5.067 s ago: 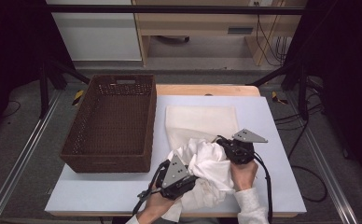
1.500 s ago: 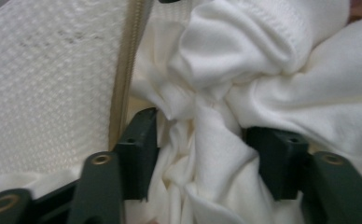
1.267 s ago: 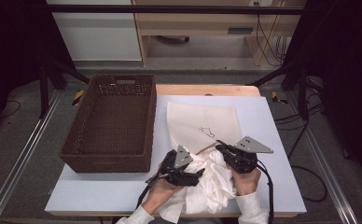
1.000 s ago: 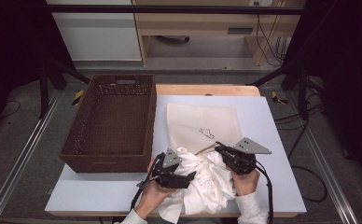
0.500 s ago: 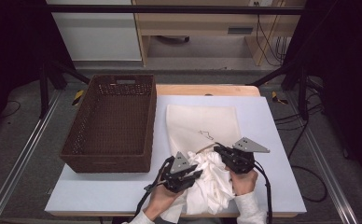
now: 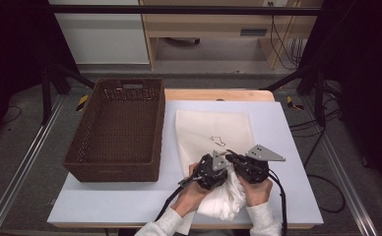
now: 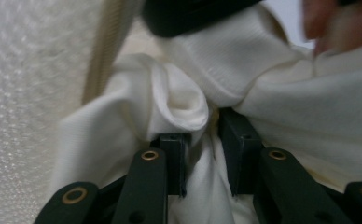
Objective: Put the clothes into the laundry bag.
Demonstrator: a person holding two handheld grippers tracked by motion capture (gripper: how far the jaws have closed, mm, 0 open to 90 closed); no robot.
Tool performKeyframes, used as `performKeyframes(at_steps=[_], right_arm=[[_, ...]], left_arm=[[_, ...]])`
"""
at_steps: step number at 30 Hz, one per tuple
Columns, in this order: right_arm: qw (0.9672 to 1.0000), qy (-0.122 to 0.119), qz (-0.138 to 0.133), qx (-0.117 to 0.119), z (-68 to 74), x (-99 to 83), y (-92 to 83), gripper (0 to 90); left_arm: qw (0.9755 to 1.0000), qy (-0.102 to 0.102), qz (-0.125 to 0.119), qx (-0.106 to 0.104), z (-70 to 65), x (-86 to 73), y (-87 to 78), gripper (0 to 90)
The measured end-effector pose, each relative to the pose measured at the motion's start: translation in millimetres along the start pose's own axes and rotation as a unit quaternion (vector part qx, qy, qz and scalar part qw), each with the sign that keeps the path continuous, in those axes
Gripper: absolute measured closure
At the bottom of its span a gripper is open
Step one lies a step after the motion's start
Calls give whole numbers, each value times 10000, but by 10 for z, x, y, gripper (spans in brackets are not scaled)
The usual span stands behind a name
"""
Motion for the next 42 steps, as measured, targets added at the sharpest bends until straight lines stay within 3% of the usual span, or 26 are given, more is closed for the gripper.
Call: performKeyframes(at_steps=[4, 7, 10, 11, 12, 13, 15, 18, 19, 20, 21, 24, 26, 27, 28, 29, 30, 32, 34, 35, 38, 39, 42], right_arm=[[10000, -43, -15, 9, -11, 13, -34, 872], [10000, 2, 33, 65, -17, -25, -17, 872], [10000, 0, 43, 71, -7, -31, -7, 872], [10000, -12, 55, 63, 2, -38, 3, 872], [10000, -12, 55, 63, 2, -38, 3, 872], [10000, -10, 56, 54, 2, -40, 2, 872], [10000, -5, 55, 26, -7, -47, 2, 872], [10000, 19, 67, 29, -13, -57, 11, 871], [10000, 27, 77, 11, -15, -59, 16, 872], [10000, 19, 75, 7, -13, -57, 19, 871], [10000, 1, 84, -1, -12, -59, 23, 872], [9999, -54, 107, -12, -7, -71, 37, 872], [9999, -60, 119, -5, -8, -75, 42, 872], [9999, -39, 124, -10, -11, -75, 43, 872], [9999, -39, 124, -10, -11, -75, 43, 872], [9999, -40, 124, -4, -14, -78, 44, 873], [9999, -40, 124, -4, -14, -78, 44, 873], [9999, -42, 119, 15, -5, -81, 49, 873], [9999, -33, 112, 22, 1, -79, 50, 873], [9999, -57, 111, 6, 6, -77, 47, 873], [9999, -44, 90, -1, -11, -69, 39, 873], [10000, -45, 79, 5, -18, -66, 36, 873], [10000, -16, 59, 22, -20, -54, 24, 874]], left_arm=[[9999, 102, -34, 111, 12, -17, -23, 628], [9997, -56, -182, 166, -21, -40, -113, 459], [9996, 0, -215, 186, -57, -50, -201, 304], [9994, -3, -210, 280, -75, -66, -328, 255], [9994, -3, -210, 280, -75, -66, -328, 208], [9993, -9, -196, 330, -76, -82, -411, 208], [9985, -196, -346, 385, -63, -176, -660, 170], [9975, -282, -413, 506, -5, -292, -756, 232], [9970, -525, -462, 339, 51, -406, -740, 267], [9970, -525, -462, 339, 51, -406, -740, 299], [9954, -816, -482, 146, 94, -478, -661, 356], [9947, -925, -457, 34, 127, -509, -525, 539], [9931, -1000, -618, -54, 112, -463, -495, 687], [9931, -1000, -618, -54, 112, -463, -495, 719], [9926, -994, -691, -76, 88, -429, -500, 719], [9934, -757, -855, -60, 13, -337, -534, 744], [9934, -757, -855, -60, 13, -337, -534, 748], [9933, -514, -1035, -53, -107, -171, -568, 749], [9942, -405, -994, -13, -134, -125, -550, 748], [9954, -236, -931, 35, -167, -46, -483, 748], [9963, -201, -834, -13, -179, 7, -387, 744], [9976, -180, -659, -91, -168, 29, -273, 739], [9988, -109, -475, -58, -132, 30, -177, 737]])
Point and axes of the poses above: each handheld gripper's, and its own axes: y roughly forward along the jaws, x roughly out of its top, z roughly to its left, the point moved 9 cm from there along y, roughly forward along the jaws, and after that the axes turned 9 degrees about -x, right-handed, at the moved point
